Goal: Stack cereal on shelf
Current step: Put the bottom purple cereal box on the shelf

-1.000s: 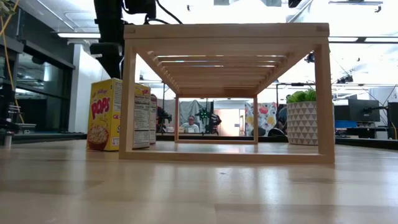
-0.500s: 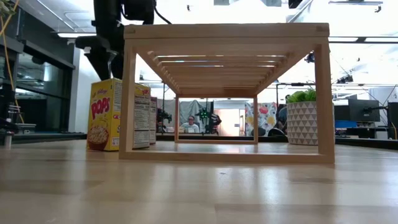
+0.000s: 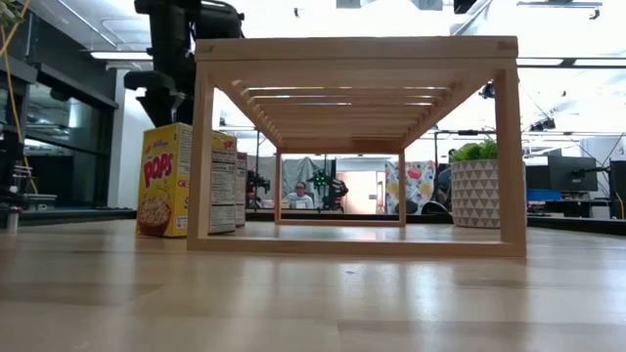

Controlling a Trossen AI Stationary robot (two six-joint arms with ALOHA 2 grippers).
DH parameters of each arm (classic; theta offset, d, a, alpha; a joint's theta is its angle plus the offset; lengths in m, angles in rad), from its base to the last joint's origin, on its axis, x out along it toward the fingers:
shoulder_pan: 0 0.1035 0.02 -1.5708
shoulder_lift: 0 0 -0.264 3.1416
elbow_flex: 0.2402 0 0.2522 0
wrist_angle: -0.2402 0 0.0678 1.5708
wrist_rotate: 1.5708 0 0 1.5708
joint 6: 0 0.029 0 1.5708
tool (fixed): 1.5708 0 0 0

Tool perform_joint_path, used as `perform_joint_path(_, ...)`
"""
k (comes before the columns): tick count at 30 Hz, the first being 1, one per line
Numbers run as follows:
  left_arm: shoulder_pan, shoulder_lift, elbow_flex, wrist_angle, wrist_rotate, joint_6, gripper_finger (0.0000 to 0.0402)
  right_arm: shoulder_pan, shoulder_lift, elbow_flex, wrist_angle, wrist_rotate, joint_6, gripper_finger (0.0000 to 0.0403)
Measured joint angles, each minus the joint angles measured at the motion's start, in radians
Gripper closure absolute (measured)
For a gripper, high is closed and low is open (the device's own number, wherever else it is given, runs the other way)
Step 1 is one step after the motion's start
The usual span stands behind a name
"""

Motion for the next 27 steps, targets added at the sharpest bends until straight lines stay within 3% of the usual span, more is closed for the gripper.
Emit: perform_joint_path(27, 0.02, 0.0, -0.049, 0.003, 0.047, 0.019, 0.0123, 0.0, 0.0, 0.0, 0.0, 0.0, 0.018, 0.0402)
